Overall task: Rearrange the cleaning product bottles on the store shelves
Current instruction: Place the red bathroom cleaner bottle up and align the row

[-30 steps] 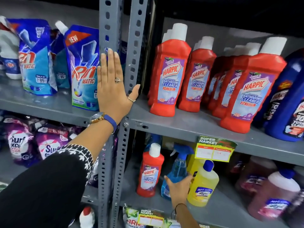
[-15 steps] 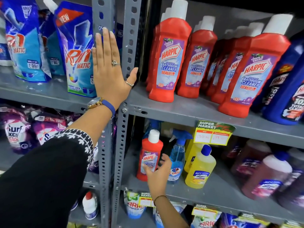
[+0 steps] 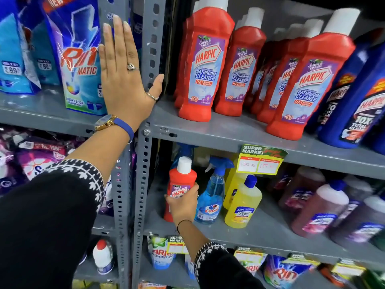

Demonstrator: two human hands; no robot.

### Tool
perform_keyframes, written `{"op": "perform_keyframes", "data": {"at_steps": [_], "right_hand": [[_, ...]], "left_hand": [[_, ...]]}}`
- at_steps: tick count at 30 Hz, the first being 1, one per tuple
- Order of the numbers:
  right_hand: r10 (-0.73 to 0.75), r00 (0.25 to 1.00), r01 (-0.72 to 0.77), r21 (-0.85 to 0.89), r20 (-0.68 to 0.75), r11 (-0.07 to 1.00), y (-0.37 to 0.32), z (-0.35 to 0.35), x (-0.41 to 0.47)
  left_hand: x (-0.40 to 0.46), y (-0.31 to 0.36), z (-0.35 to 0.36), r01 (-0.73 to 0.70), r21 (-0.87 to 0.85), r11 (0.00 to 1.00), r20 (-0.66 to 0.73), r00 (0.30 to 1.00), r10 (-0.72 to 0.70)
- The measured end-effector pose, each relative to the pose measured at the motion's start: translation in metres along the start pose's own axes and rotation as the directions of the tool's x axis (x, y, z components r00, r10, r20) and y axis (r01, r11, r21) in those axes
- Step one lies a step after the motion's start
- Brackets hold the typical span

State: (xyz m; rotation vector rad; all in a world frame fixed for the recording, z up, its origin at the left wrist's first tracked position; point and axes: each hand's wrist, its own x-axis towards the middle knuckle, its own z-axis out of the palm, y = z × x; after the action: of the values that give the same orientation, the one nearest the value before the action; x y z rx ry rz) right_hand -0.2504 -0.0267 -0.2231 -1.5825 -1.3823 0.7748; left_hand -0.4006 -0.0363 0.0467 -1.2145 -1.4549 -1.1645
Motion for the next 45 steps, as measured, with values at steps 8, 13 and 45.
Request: {"op": "perform_keyframes", "data": {"at_steps": [8, 13, 45], "right_hand": [[-0.149, 0.989, 0.145, 0.196, 0.005, 0.970, -0.025, -0.030, -0.045], [-0.272, 0.959, 0.281, 0.432, -0.084, 0.857, -0.083, -0.067, -0.073], [-0.382, 0.760, 0.382, -0.114, -0.525, 0.917, -0.224, -0.153, 0.039]], "left_hand": [[-0.001, 0.002, -0.003, 0.002, -0.017, 1.000, 0.013, 1.000, -0.001], [-0.003, 0.003, -0.007, 0.014, -0.028, 1.000, 0.064, 0.998, -0.012], [-0.001, -0.001, 0.001, -0.004, -0.085, 0.996, 0.042, 0.999, 0.008]]}}
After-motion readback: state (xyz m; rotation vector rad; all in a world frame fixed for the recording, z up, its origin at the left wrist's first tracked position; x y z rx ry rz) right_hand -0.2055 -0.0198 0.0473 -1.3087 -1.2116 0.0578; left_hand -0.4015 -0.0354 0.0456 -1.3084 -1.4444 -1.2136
